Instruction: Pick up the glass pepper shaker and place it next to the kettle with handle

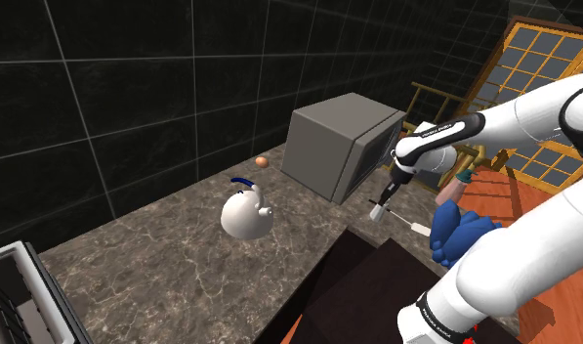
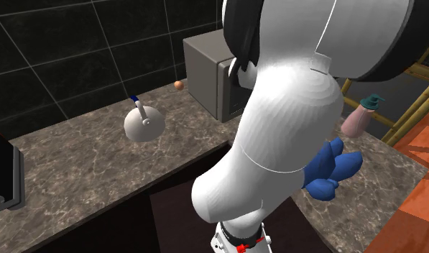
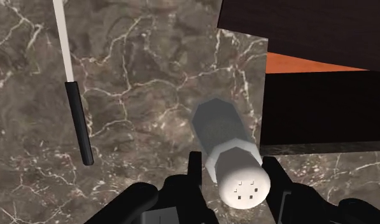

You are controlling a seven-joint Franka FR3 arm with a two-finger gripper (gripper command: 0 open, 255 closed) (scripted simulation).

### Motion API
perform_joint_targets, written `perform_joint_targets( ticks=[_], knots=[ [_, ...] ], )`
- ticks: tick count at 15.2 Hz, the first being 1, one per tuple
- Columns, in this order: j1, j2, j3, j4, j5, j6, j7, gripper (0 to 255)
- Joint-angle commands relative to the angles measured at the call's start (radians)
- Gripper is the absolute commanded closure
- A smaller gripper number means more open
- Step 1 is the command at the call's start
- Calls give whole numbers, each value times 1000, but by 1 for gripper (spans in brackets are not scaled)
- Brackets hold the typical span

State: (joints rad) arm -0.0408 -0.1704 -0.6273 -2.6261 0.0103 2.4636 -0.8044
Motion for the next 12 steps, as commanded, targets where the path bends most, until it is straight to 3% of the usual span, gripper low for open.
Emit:
perform_joint_targets(
  ticks=[1,12],
  knots=[
    [-9,-27,7,8,-24,-32,19,255],
    [-46,-159,53,67,-101,-207,93,255]
  ],
)
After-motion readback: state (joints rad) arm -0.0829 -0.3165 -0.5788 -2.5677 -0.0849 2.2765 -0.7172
